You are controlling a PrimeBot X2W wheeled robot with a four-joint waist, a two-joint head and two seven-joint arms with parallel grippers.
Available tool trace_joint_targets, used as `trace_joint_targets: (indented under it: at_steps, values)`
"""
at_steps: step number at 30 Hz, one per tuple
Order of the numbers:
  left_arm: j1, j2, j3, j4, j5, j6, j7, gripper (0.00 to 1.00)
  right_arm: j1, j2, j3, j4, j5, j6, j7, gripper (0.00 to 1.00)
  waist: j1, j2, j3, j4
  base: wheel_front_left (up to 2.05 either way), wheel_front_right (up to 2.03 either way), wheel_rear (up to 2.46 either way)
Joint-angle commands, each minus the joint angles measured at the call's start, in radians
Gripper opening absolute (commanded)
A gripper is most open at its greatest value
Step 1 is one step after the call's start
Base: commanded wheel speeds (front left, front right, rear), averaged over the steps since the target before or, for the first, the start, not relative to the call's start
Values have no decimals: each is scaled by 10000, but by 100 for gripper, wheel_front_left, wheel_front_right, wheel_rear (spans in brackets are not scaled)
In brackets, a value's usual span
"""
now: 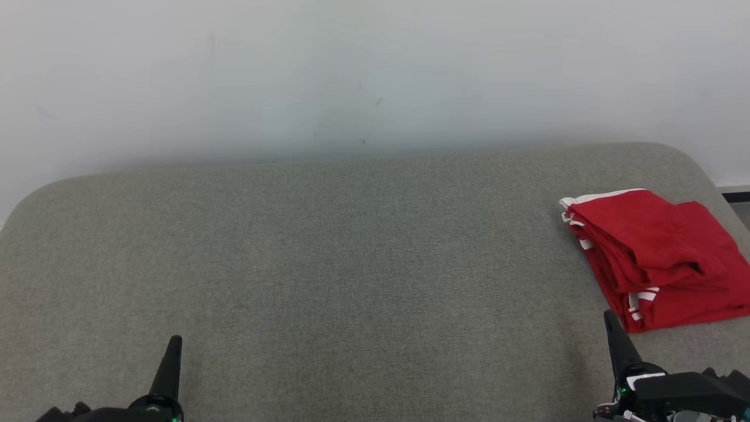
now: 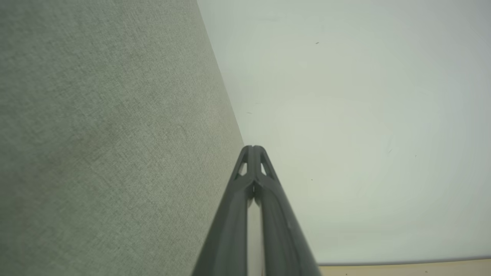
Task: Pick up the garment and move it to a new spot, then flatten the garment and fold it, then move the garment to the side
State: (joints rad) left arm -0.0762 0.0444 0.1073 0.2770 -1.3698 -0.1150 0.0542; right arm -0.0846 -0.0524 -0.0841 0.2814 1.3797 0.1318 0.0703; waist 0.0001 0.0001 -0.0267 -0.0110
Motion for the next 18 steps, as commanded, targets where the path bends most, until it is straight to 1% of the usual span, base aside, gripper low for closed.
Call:
trace_joint_targets:
  at_steps: [1, 18]
  values:
    - [-195, 61, 34, -93, -248, -51, 81, 0, -178, 11, -53, -87, 214, -15, 49, 0, -1, -1, 13, 6, 0, 0, 0]
    - [-334, 74, 71, -215, -1495, -121, 394, 0, -257, 23, -214, -246, 1409, -18, 283, 0, -1, -1, 152, 61, 0, 0, 0]
